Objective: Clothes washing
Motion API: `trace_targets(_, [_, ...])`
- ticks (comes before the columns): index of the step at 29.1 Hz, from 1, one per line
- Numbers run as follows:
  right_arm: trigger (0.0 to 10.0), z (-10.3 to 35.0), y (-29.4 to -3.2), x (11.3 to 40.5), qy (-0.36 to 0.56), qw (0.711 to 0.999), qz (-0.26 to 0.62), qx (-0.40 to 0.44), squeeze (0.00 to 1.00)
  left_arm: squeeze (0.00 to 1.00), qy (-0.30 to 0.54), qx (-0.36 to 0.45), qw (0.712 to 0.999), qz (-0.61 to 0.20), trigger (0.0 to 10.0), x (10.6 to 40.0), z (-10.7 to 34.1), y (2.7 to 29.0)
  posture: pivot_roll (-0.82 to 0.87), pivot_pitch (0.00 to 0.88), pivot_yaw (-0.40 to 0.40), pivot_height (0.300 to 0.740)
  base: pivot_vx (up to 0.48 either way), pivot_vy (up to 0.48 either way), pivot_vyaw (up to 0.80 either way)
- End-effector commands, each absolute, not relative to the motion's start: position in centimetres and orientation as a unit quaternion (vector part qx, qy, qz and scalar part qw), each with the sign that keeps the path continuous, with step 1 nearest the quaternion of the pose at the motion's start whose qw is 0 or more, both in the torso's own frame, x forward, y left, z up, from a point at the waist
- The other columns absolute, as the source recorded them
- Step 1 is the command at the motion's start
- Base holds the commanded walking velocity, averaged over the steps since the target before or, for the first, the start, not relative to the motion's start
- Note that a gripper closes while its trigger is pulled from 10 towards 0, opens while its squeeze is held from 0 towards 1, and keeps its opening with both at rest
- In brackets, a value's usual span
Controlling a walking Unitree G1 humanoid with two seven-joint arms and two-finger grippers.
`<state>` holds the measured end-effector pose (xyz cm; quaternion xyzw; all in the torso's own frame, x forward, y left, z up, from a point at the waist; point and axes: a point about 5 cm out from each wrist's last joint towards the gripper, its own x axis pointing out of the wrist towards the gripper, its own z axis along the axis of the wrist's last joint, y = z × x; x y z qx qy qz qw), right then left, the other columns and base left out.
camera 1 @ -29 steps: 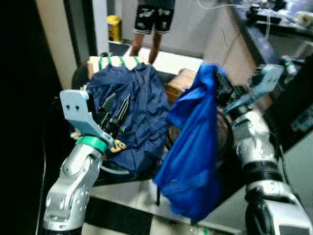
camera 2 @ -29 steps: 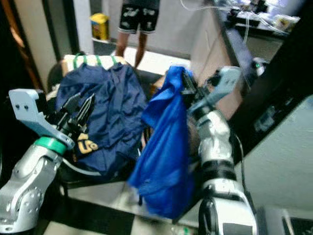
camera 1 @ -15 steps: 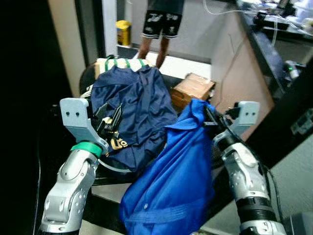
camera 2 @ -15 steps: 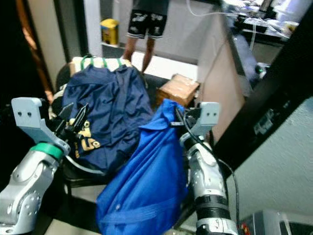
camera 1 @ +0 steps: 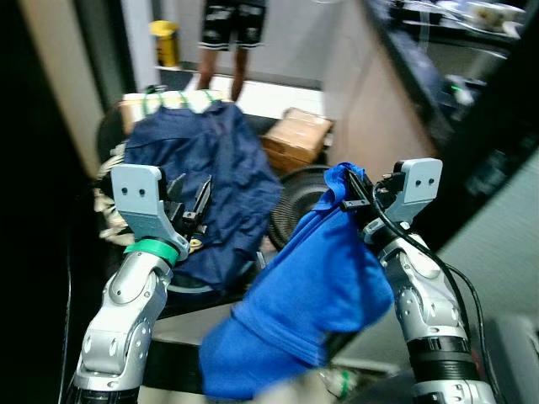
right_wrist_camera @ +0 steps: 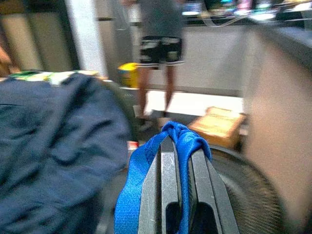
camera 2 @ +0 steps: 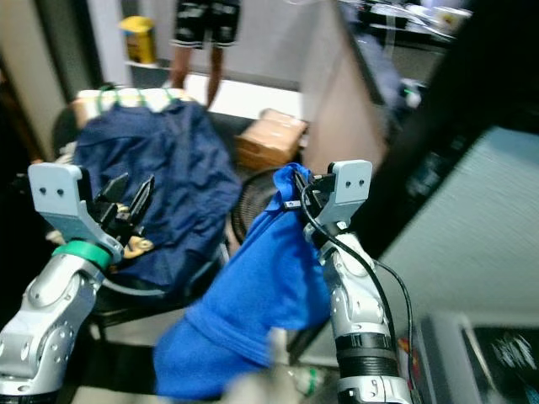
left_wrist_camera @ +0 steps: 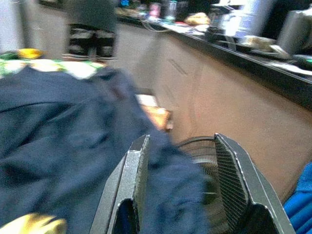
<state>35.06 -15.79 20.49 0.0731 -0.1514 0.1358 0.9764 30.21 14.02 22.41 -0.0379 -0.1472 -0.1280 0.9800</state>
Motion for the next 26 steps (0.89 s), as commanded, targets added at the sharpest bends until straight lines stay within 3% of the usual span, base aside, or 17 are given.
trace_targets(1, [10.0, 21.1, -16.5, 35.2, -0.158, 0.977, 0.123, 0.074, 0.0, 0.0, -0.154, -0.018, 0.978, -0.139, 10.0, 30.5, 22.5, 13.2, 0.06, 0.049, -0.09, 0.74, 0.0, 0.0, -0.8])
trace_targets(7, [10.0, 23.3, -16.7, 35.6, -0.186, 0.97, 0.114, 0.105, 0.0, 0.0, -0.165, 0.0, 0.974, -0.155, 10.0, 31.0, 23.1, 12.7, 0.04, 0.045, -0.065, 0.74, 0.0, 0.0, -0.8])
trace_targets(26, [10.0, 24.6, -15.6, 36.2, -0.189, 0.968, 0.14, 0.082, 0.0, 0.0, -0.174, -0.001, 0.972, -0.155, 10.0, 31.7, 23.2, 13.1, 0.0, 0.019, -0.038, 0.74, 0.0, 0.0, -0.8])
